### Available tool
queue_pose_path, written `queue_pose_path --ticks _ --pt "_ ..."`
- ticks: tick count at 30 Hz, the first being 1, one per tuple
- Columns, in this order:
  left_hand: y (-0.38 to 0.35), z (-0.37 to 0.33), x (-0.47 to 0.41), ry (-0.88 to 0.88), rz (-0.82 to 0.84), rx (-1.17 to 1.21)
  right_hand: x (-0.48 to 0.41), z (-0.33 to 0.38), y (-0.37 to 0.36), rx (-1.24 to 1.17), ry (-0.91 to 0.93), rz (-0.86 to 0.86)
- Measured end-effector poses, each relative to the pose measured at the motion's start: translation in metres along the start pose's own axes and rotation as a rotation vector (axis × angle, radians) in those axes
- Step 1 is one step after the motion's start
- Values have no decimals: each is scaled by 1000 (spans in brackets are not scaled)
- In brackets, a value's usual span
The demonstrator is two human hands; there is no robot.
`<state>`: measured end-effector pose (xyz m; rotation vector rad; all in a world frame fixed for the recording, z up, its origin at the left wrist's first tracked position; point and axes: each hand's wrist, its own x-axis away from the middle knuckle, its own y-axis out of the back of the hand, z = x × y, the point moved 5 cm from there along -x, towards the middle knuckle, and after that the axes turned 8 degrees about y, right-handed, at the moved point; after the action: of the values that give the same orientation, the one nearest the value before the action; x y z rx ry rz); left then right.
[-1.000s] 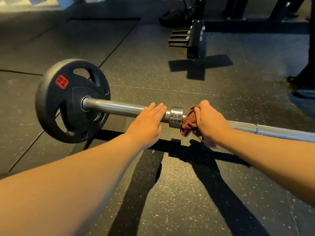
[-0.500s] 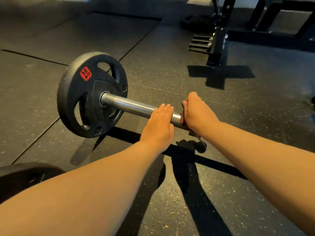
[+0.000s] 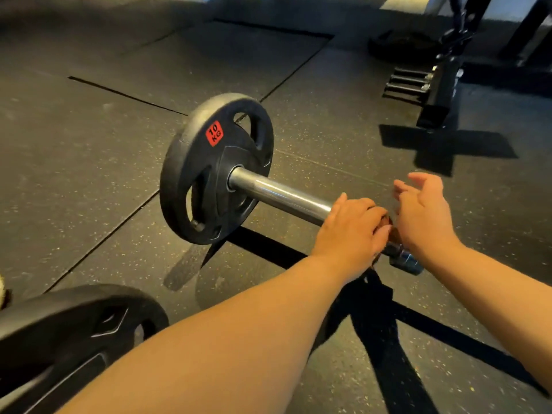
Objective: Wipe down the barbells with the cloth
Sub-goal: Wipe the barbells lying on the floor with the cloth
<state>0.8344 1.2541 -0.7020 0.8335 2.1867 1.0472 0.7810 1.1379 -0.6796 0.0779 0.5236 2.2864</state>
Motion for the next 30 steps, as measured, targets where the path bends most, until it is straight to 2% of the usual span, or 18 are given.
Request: queue_pose_path --ticks 3,7,11,12,14,16,18,19,21,22,24,27,30 --pt "20 33 2 -57 -76 -49 7 5 -11 171 63 96" --pt "80 106 -1 226 -375 -151 9 10 -17 284 96 195" --pt "101 151 -10 572 -477 -26 9 13 -22 311 98 233" --pt "96 146 -10 584 -482 19 10 13 -23 322 104 236" --pt "70 116 -5 386 -442 8 10 14 -25 341 114 238" --pt "44 83 8 94 -279 -27 12 16 -26 387 118 243" --pt "45 86 10 -14 -196 -67 14 18 -26 430 125 254" --pt "52 99 5 14 -225 -99 15 20 -25 442 129 260" --pt "70 137 -3 224 -353 -75 16 20 -25 448 133 260" --pt "81 153 -3 351 -442 10 16 20 -25 450 135 257" --pt "84 157 0 446 -532 150 16 18 -27 473 143 256" --pt "67 117 5 415 -425 73 17 16 -29 536 159 255" --pt "42 59 21 232 -299 -2 16 16 -31 589 139 272"
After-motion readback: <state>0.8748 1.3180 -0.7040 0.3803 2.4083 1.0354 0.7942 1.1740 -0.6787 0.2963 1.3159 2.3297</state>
